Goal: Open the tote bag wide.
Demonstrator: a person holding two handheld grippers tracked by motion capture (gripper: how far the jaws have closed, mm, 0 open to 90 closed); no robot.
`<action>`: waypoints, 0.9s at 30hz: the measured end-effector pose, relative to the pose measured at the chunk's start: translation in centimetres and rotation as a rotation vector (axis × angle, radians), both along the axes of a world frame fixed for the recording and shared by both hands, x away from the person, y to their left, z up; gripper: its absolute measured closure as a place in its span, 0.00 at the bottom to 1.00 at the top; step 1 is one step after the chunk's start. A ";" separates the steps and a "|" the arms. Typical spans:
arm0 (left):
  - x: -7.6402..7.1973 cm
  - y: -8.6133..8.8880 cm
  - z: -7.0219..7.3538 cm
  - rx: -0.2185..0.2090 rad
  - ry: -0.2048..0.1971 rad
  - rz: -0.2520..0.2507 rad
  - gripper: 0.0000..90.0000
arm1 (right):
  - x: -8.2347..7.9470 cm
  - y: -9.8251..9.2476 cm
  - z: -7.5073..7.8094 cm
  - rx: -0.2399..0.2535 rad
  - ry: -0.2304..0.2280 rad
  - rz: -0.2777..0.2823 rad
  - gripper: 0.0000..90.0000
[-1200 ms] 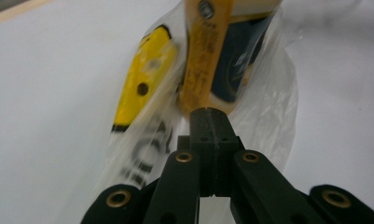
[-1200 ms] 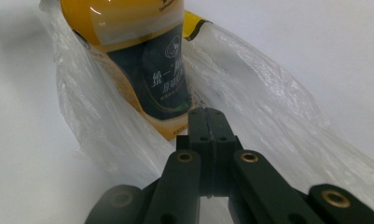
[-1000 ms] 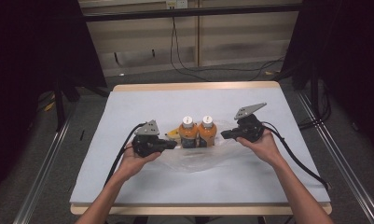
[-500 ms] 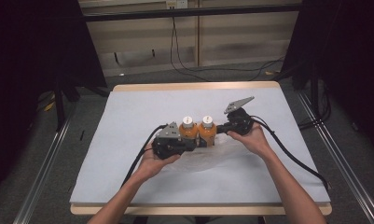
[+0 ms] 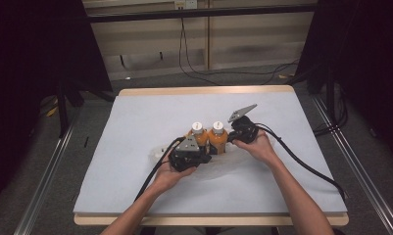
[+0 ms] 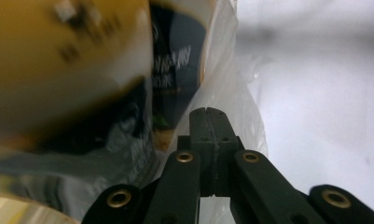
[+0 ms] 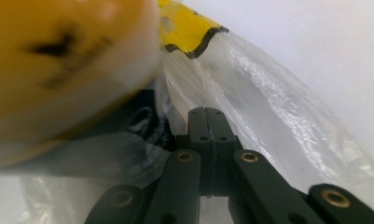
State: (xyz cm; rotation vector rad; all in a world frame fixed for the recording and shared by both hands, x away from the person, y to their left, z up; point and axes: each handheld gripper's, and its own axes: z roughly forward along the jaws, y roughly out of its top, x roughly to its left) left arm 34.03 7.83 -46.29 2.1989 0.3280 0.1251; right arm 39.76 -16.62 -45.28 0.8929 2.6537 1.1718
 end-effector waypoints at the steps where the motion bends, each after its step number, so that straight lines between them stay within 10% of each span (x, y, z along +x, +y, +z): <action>1: 0.0 0.0 -0.2 0.004 0.000 0.001 1.00 | 0.1 0.1 -0.3 -0.001 0.005 -0.001 1.00; 27: -2.1 -0.1 -2.0 0.108 0.021 -0.064 1.00 | 2.0 0.9 -2.7 -0.055 0.055 -0.047 1.00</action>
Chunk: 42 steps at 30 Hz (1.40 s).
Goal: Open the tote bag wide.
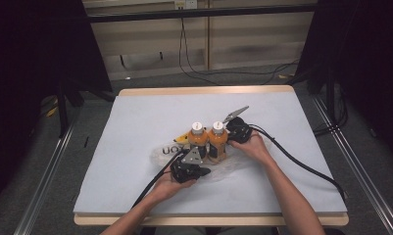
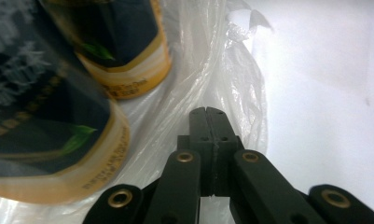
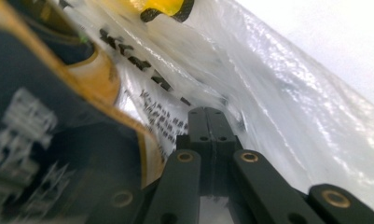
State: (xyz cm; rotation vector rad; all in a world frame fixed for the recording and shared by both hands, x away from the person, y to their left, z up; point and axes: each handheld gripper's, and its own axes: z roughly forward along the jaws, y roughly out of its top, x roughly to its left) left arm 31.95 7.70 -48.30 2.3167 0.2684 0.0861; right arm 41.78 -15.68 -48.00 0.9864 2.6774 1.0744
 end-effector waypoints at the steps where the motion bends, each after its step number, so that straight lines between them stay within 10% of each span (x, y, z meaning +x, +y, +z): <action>1: -0.2 0.0 0.0 0.004 0.001 -0.008 1.00 | 0.1 0.1 0.0 0.007 0.000 -0.003 1.00; 42: -2.6 0.2 -0.1 -0.036 0.045 -0.132 1.00 | 4.5 2.9 -0.4 0.013 -0.027 -0.171 1.00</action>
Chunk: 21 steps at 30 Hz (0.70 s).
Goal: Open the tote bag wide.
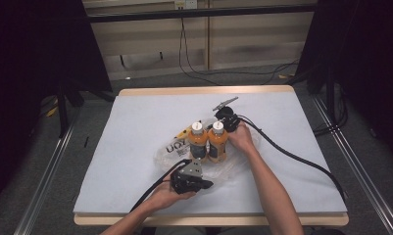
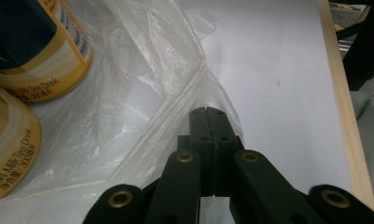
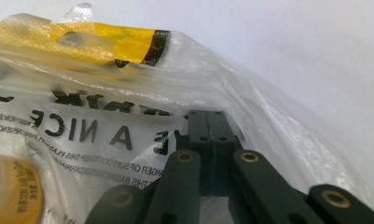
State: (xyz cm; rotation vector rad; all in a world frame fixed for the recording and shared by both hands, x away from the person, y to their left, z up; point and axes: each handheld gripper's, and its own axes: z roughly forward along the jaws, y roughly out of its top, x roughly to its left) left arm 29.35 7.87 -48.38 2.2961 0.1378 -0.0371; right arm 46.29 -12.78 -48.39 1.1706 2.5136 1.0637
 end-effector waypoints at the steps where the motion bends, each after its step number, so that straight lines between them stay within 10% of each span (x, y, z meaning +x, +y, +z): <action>1: -0.1 0.0 0.0 0.008 0.001 -0.002 1.00 | 0.0 0.0 0.0 0.002 -0.001 -0.002 1.00; 21: -0.6 0.3 0.1 0.010 0.023 -0.029 1.00 | 1.5 0.5 -0.3 0.007 -0.030 -0.049 1.00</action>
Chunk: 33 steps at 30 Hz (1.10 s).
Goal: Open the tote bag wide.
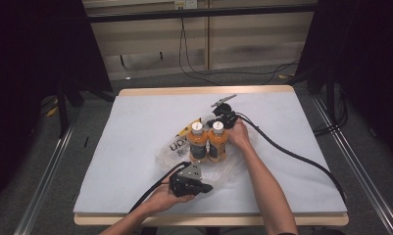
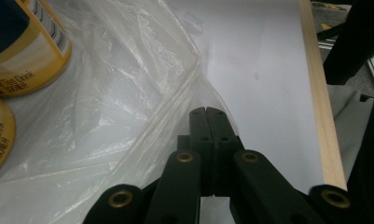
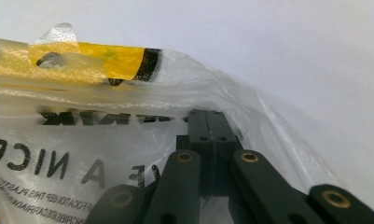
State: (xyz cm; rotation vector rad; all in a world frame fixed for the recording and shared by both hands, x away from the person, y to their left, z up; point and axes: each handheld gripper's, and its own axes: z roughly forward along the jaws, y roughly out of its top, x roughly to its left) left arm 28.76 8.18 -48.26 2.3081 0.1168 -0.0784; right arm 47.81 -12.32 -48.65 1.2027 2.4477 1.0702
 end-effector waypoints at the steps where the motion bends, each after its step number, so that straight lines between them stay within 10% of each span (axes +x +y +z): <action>1: -0.1 0.0 0.0 0.000 -0.001 0.001 1.00 | 0.1 0.0 0.0 -0.005 -0.007 0.000 1.00; 17: -0.3 -0.1 0.2 0.013 -0.003 -0.013 1.00 | 0.8 0.2 0.1 -0.018 -0.002 -0.061 1.00; 33: 0.9 1.4 1.3 -0.075 0.041 0.073 1.00 | -1.9 -0.4 2.9 0.070 -0.025 0.050 1.00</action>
